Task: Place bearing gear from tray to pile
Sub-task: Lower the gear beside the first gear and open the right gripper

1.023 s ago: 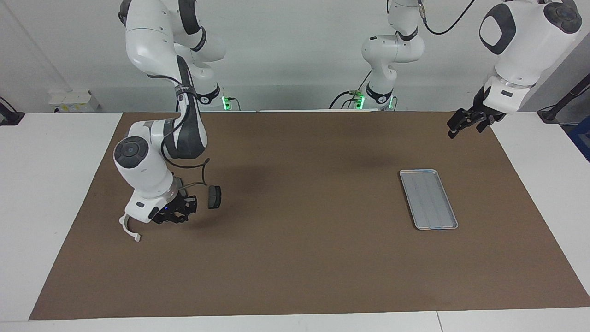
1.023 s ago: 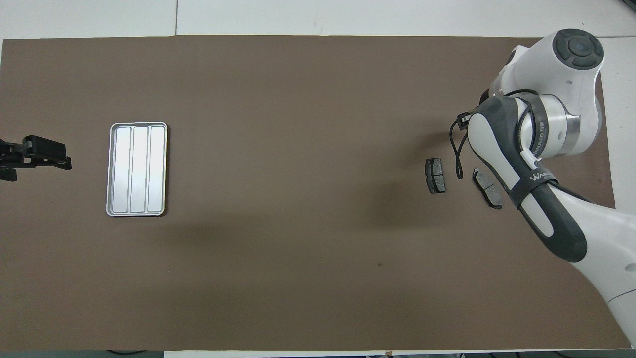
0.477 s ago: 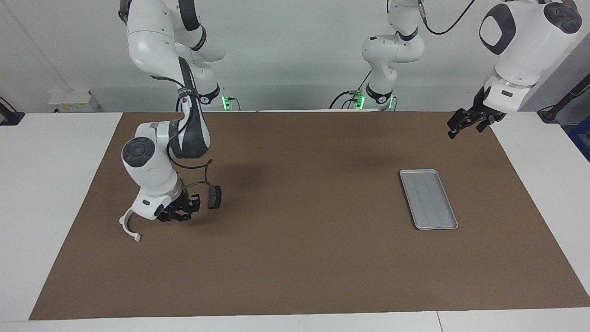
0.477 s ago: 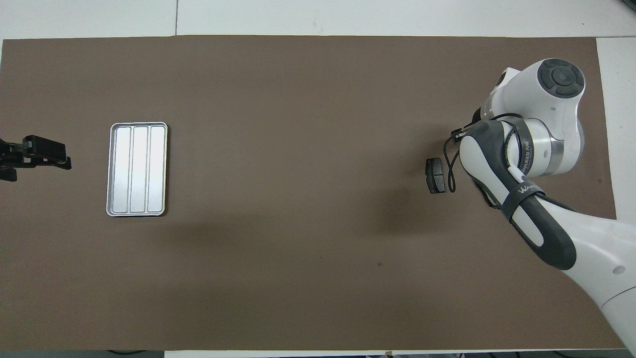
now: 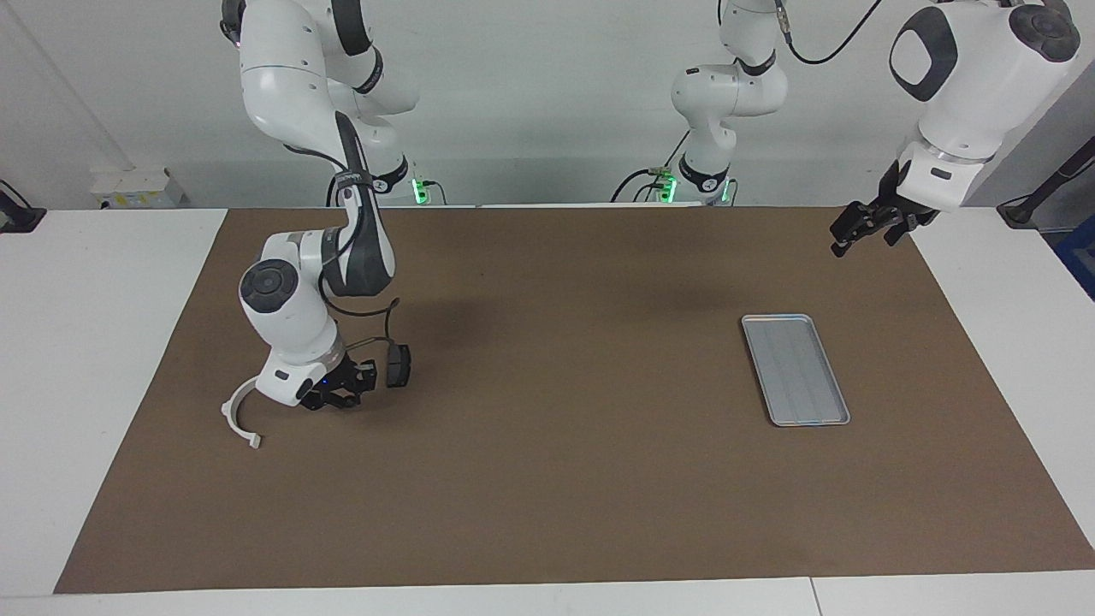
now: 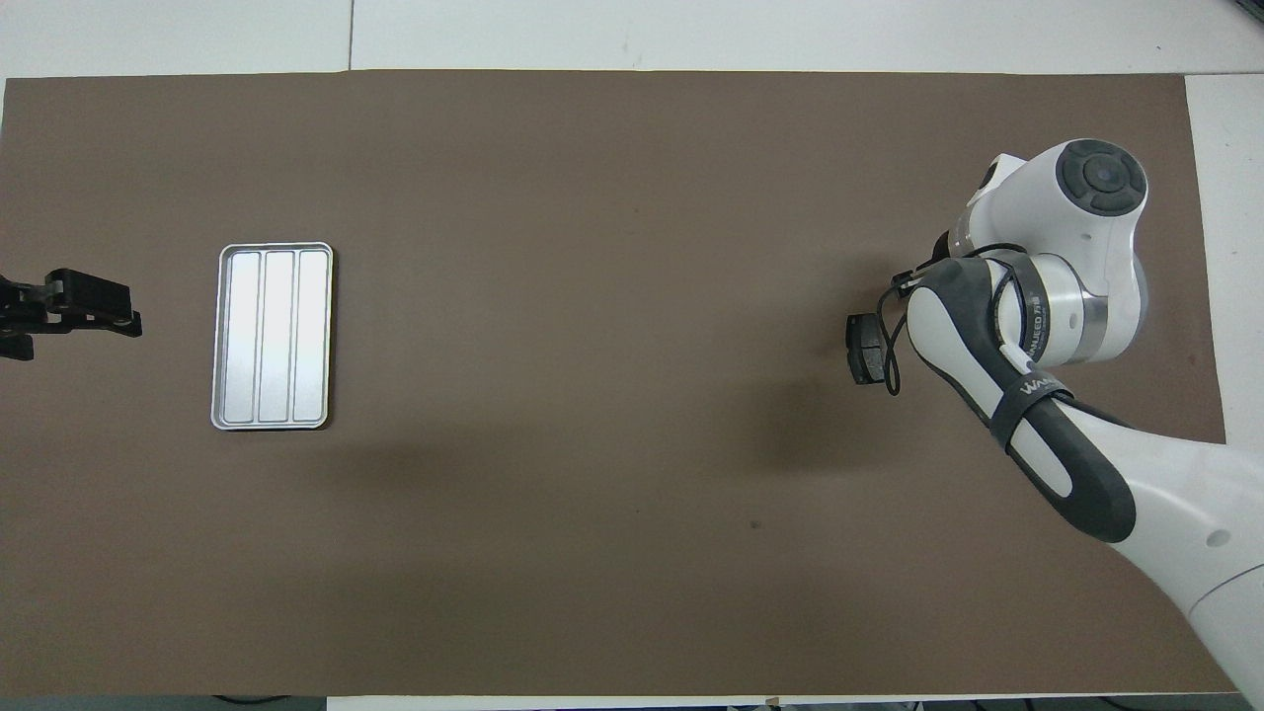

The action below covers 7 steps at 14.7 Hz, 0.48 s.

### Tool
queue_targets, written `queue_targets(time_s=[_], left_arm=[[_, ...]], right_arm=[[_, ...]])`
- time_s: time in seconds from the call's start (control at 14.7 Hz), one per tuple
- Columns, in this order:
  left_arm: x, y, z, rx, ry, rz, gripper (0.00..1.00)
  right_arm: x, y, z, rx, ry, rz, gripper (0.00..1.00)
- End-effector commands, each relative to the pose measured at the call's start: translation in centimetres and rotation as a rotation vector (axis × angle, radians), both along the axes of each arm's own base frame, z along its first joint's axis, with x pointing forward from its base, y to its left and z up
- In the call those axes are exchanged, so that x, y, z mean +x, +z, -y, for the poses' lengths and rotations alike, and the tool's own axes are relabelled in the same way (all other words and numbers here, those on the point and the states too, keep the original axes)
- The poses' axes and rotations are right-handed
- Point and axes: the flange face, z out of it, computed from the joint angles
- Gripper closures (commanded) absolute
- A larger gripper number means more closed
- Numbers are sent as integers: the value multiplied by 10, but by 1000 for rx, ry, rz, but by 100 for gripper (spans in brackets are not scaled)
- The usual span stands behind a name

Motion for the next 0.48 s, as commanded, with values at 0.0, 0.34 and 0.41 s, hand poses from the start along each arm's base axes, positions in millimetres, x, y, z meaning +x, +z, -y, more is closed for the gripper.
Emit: queue_targets(time_s=[0.0,0.34,0.41], left_arm=[[-6,3,0,14,-12,11,0],[-6,3,0,14,-12,11,0],[-6,3,0,14,-12,11,0]], right_arm=[[-14,-1,1,15,3,18,100],[-16,-4,-5,16,-13,15,69],[-15,-2,-7,14,-45,9,8]])
